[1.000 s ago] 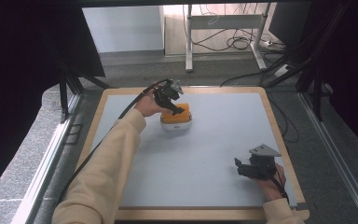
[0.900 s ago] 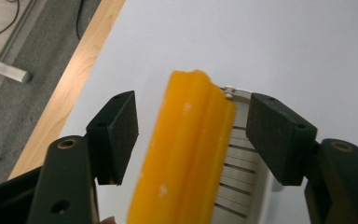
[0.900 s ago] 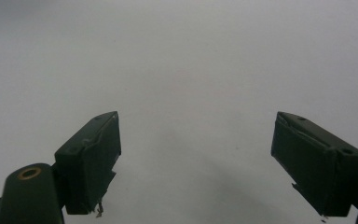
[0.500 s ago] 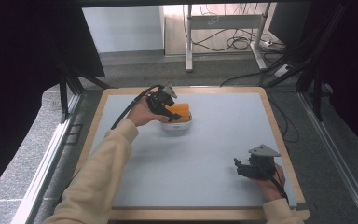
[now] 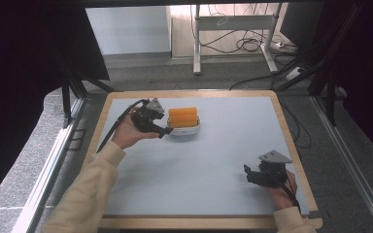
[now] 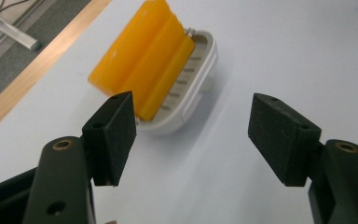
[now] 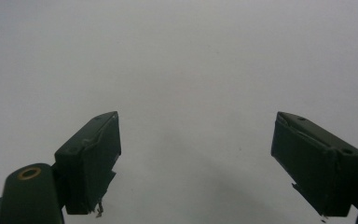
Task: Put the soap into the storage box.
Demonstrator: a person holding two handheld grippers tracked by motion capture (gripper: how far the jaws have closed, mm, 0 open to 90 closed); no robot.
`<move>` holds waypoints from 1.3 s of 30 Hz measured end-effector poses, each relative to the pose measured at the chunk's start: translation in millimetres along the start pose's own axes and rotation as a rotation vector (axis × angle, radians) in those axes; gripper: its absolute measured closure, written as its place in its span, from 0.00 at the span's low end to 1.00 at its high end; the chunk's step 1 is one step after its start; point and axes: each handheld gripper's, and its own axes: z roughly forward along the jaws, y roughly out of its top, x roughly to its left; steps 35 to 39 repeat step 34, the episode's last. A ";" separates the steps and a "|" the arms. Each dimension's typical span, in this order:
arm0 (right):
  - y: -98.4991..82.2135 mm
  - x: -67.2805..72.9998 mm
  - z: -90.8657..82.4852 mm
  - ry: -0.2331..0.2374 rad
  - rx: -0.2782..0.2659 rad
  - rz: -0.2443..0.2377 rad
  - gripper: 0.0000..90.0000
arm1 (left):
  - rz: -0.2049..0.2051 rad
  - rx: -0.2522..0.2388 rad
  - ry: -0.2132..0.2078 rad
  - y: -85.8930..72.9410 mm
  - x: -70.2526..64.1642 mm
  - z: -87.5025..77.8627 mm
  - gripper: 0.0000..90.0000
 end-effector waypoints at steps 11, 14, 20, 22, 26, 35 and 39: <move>0.1 0.4 0.1 -0.002 0.002 -0.001 0.18 | -0.076 -0.009 0.017 -53.1 -19.7 -14.7 0.35; 0.0 0.2 -0.3 -0.004 0.001 0.000 0.18 | -0.105 -0.012 0.008 -68.5 -24.9 -16.3 0.34; 0.0 0.0 1.3 -0.003 0.005 -0.002 0.18 | -0.121 -0.004 0.020 -79.2 -28.2 -19.5 0.34; 0.0 0.2 1.1 -0.004 0.003 -0.003 0.18 | -0.128 -0.014 0.012 -79.4 -28.5 -20.3 0.34; 0.1 -0.8 1.8 -0.006 0.002 -0.004 0.18 | -0.122 -0.004 0.009 -82.8 -31.2 -18.6 0.33; 1.0 -3.2 1.4 0.005 -0.018 0.015 0.18 | -0.140 -0.002 0.006 -88.3 -31.8 -22.2 0.33; 1.0 -3.2 1.4 0.005 -0.018 0.015 0.18 | -0.140 -0.002 0.006 -88.3 -31.8 -22.2 0.33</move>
